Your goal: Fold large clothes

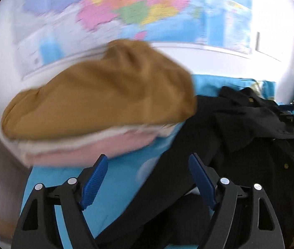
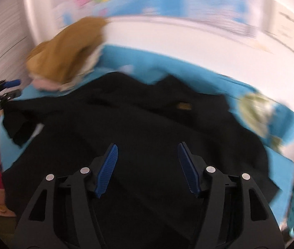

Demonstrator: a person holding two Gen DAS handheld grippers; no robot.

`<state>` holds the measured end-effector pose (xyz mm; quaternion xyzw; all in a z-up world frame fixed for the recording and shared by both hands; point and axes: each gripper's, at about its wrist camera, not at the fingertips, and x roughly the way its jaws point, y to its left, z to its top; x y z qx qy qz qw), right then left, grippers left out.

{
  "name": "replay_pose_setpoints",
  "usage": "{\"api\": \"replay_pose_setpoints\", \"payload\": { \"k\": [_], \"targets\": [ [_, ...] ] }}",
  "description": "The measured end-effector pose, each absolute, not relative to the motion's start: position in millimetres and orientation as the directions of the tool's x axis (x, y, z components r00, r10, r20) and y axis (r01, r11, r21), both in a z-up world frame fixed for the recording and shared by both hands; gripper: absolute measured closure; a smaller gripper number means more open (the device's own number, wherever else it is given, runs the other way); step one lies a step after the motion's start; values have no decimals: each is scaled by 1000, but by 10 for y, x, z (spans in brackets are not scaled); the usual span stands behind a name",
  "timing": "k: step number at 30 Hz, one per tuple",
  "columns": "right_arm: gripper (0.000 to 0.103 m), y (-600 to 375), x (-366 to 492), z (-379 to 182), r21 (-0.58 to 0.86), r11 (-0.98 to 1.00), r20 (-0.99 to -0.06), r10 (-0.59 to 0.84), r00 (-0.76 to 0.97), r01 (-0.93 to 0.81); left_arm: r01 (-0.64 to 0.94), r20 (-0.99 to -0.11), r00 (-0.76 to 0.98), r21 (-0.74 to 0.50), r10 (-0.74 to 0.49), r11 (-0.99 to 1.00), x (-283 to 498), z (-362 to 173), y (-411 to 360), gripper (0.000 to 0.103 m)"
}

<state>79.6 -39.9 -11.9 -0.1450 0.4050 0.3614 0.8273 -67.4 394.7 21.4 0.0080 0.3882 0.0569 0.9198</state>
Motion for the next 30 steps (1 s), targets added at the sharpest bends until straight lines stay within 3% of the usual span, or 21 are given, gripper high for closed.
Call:
{"api": "replay_pose_setpoints", "payload": {
  "k": [7, 11, 17, 19, 20, 21, 24, 30],
  "targets": [
    [43, 582, 410, -233, 128, 482, -789, 579, 206, -867, -120, -734, 672, 23, 98, 992, -1157, 45, 4280, 22],
    [27, 1100, -2, -240, 163, 311, -779, 622, 72, -936, -107, -737, 673, -2, 71, 994, -1295, -63, 4322, 22],
    [27, 1910, -603, -479, 190, 105, -805, 586, -94, -976, -98, -734, 679, -71, 15, 993, -1278, -134, 4432, 29],
    [39, 2054, -675, -536, 223, 92, -796, 592, -126, -970, -93, -734, 679, -80, 5, 992, -1266, -140, 4436, 32],
    [58, 2097, -687, -557, 235, 94, -793, 594, -135, -968, -88, -733, 681, -82, -1, 993, -1259, -141, 4432, 35],
    [94, 2158, -682, -583, 254, 105, -792, 593, -144, -962, -86, -732, 681, -85, -4, 993, -1252, -141, 4430, 36],
    [97, 2126, -598, -447, 292, 134, -771, 619, -150, -947, -70, -723, 690, -117, -37, 991, -1244, -78, 4435, 39],
    [100, 1350, -232, 609, 383, 178, -612, 784, -105, -906, 50, -606, 770, -257, -201, 965, -1297, 340, 4437, 33]
  ]
}}
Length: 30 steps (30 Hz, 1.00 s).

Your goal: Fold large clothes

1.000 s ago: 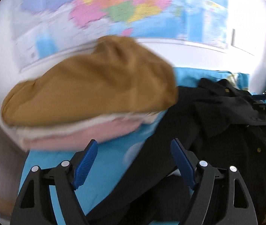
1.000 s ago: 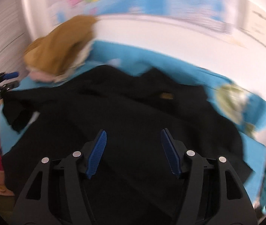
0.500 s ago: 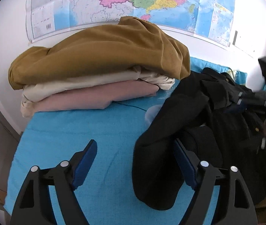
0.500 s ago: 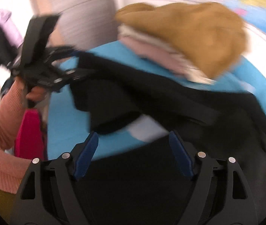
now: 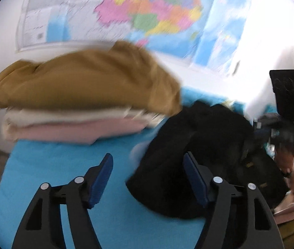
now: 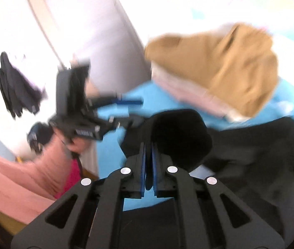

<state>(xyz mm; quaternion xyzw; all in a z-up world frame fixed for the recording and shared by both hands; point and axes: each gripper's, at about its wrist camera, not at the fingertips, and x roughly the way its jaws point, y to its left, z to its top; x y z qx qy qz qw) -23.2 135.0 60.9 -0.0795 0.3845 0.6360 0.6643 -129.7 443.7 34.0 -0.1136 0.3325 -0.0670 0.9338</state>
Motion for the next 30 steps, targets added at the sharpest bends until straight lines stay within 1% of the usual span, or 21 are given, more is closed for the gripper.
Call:
{"api": "replay_pose_setpoints", "payload": {
  "k": [2, 4, 6, 8, 10, 11, 13, 14, 16, 17, 18, 19, 20, 22, 23, 24, 25, 26, 27, 29, 30],
  "targets": [
    [100, 899, -66, 975, 411, 216, -556, 829, -56, -885, 105, -557, 796, -258, -237, 960, -1294, 514, 4330, 26],
    [100, 514, 41, 1179, 421, 252, -525, 851, -7, -871, 165, -521, 805, -264, -284, 950, -1266, 617, 4203, 24],
    [100, 50, 160, 1330, 415, 339, -512, 854, 91, -845, 219, -499, 805, -253, -321, 942, -1197, 667, 4033, 22],
    [100, -448, 274, 1368, 407, 454, -514, 831, 212, -793, 248, -515, 788, -236, -337, 940, -1058, 647, 3866, 22],
    [100, -854, 415, 1281, 424, 552, -530, 794, 297, -718, 262, -558, 756, -220, -342, 940, -866, 554, 3680, 22],
    [100, -1024, 466, 1212, 422, 592, -546, 771, 329, -687, 269, -580, 740, -211, -341, 940, -776, 500, 3601, 22],
    [99, -1388, 576, 930, 421, 702, -612, 687, 391, -574, 280, -634, 702, -175, -325, 944, -564, 342, 3380, 22],
    [96, -1535, 630, 749, 437, 734, -638, 660, 397, -519, 288, -659, 682, -158, -318, 944, -464, 252, 3275, 22],
    [81, -1689, 695, 376, 456, 786, -693, 608, 387, -418, 296, -703, 643, -138, -304, 945, -314, 92, 3118, 22],
    [65, -1736, 751, 217, 439, 816, -731, 568, 379, -375, 298, -719, 629, -128, -295, 946, -271, 28, 3062, 22],
    [53, -1810, 784, 57, 418, 848, -764, 522, 379, -327, 295, -738, 613, -115, -280, 948, -200, -51, 3002, 22],
    [53, -1867, 784, -48, 392, 870, -786, 486, 383, -300, 295, -752, 601, -106, -271, 949, -143, -114, 2958, 22],
    [52, -1909, 750, -97, 372, 879, -794, 468, 388, -299, 295, -762, 592, -100, -264, 950, -99, -160, 2927, 22],
    [43, -1896, 652, -81, 355, 872, -774, 476, 418, -337, 278, -768, 593, -85, -241, 957, -19, -194, 2934, 22],
    [32, -1853, 605, -41, 350, 861, -761, 491, 423, -370, 273, -767, 596, -83, -237, 958, 20, -196, 2942, 22],
    [25, -1762, 532, 23, 329, 843, -742, 510, 436, -425, 268, -764, 602, -77, -230, 960, 60, -181, 2952, 22],
    [22, -1668, 478, 87, 291, 829, -733, 514, 446, -477, 264, -762, 609, -69, -222, 962, 84, -179, 2959, 23],
    [18, -1540, 424, 106, 237, 819, -732, 504, 458, -523, 263, -760, 612, -67, -220, 962, 121, -172, 2966, 31],
    [14, -1367, 366, 123, 153, 805, -735, 481, 479, -573, 269, -758, 611, -72, -228, 961, 170, -168, 2971, 38],
    [11, -1127, 323, 80, 50, 770, -745, 453, 490, -635, 272, -762, 605, -71, -228, 960, 286, -129, 2981, 70],
    [11, -992, 327, 13, -4, 751, -756, 430, 494, -660, 280, -762, 605, -69, -232, 958, 299, -93, 2998, 75]
  ]
}}
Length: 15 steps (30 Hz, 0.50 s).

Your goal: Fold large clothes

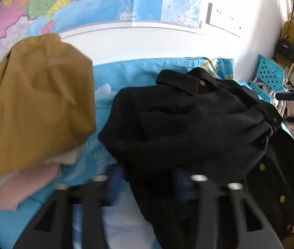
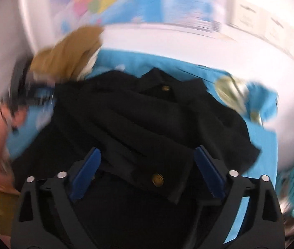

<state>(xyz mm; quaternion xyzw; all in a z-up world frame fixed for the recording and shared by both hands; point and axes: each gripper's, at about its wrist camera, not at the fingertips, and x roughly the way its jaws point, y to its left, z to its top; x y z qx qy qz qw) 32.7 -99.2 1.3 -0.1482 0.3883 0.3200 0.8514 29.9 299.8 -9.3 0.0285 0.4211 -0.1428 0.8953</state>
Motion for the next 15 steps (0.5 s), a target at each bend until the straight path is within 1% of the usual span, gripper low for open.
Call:
{"api": "replay_pose_setpoints", "payload": {
  "k": [1, 2, 3, 4, 5, 6, 7, 8, 9, 10, 11, 14, 15],
  "targets": [
    [12, -881, 354, -74, -48, 737, -771, 401, 494, -674, 286, -758, 609, -66, -234, 956, 332, -42, 2996, 81],
    [19, -829, 391, -149, -74, 729, -783, 379, 492, -680, 298, -749, 621, -48, -232, 953, 382, 47, 2964, 82],
    [42, -759, 441, -249, -92, 717, -803, 357, 478, -691, 306, -744, 629, -31, -226, 952, 409, 114, 2931, 82],
    [55, -737, 502, -340, -67, 709, -824, 358, 439, -702, 319, -738, 635, -20, -229, 947, 453, 192, 2895, 82],
    [79, -756, 566, -413, -32, 716, -842, 357, 405, -697, 340, -729, 635, -32, -255, 940, 502, 270, 2865, 82],
    [97, -814, 563, -450, -9, 725, -847, 360, 391, -688, 355, -724, 631, -51, -280, 933, 561, 319, 2836, 80],
    [99, -873, 593, -455, 47, 732, -845, 392, 364, -679, 368, -717, 629, -64, -299, 928, 603, 361, 2807, 73],
    [99, -954, 603, -440, 93, 736, -835, 425, 350, -671, 373, -708, 636, -68, -308, 926, 651, 401, 2776, 58],
    [99, -1038, 602, -394, 115, 744, -821, 444, 358, -658, 358, -699, 649, -71, -302, 931, 703, 411, 2755, 45],
    [99, -1114, 595, -355, 140, 748, -811, 462, 359, -648, 337, -685, 664, -83, -299, 938, 734, 423, 2768, 26],
    [98, -1193, 583, -316, 171, 748, -801, 485, 352, -642, 314, -680, 671, -102, -296, 944, 767, 409, 2793, 20],
    [90, -1481, 559, -220, 162, 804, -797, 449, 405, -572, 273, -717, 656, -67, -237, 960, 823, 277, 2790, 21],
    [81, -1556, 562, -204, 188, 811, -791, 460, 404, -555, 267, -722, 655, -55, -223, 962, 809, 233, 2792, 21]
  ]
}}
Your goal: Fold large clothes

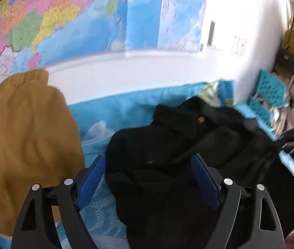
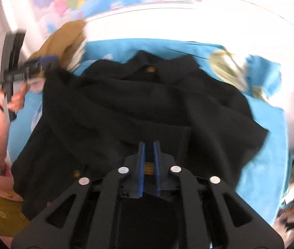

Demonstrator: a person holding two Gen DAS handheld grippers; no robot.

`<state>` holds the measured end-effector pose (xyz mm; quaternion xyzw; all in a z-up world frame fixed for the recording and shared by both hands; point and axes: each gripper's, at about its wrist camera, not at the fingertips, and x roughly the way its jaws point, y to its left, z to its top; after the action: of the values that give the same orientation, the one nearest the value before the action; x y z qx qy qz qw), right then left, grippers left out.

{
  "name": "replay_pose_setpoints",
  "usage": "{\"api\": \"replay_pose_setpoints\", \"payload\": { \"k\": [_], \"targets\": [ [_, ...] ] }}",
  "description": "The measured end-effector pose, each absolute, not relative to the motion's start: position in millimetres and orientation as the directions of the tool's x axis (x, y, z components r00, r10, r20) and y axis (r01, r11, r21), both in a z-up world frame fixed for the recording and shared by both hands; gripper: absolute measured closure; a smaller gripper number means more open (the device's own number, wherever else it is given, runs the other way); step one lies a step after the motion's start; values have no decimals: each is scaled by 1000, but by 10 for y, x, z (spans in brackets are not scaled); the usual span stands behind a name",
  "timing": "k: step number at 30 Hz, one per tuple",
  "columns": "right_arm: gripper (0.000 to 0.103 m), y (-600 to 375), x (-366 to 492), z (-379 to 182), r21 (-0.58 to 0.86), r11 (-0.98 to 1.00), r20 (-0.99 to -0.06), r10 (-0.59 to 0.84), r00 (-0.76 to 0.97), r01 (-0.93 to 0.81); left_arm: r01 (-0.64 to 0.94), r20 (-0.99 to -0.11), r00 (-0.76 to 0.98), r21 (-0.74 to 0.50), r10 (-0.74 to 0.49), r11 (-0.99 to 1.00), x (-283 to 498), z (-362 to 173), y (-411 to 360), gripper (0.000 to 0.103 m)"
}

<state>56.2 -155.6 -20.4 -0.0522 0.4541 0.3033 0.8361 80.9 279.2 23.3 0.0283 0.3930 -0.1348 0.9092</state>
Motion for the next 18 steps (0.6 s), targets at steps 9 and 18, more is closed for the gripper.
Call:
{"api": "replay_pose_setpoints", "payload": {
  "k": [9, 18],
  "targets": [
    [25, -1855, 588, -282, 288, 824, -755, 509, 414, -489, 279, -726, 626, -133, -285, 951, 511, 139, 3109, 18],
    [97, -1776, 737, 14, 428, 736, -627, 660, 413, -525, 241, -708, 667, -90, -232, 966, 720, 281, 2933, 67]
  ]
}}
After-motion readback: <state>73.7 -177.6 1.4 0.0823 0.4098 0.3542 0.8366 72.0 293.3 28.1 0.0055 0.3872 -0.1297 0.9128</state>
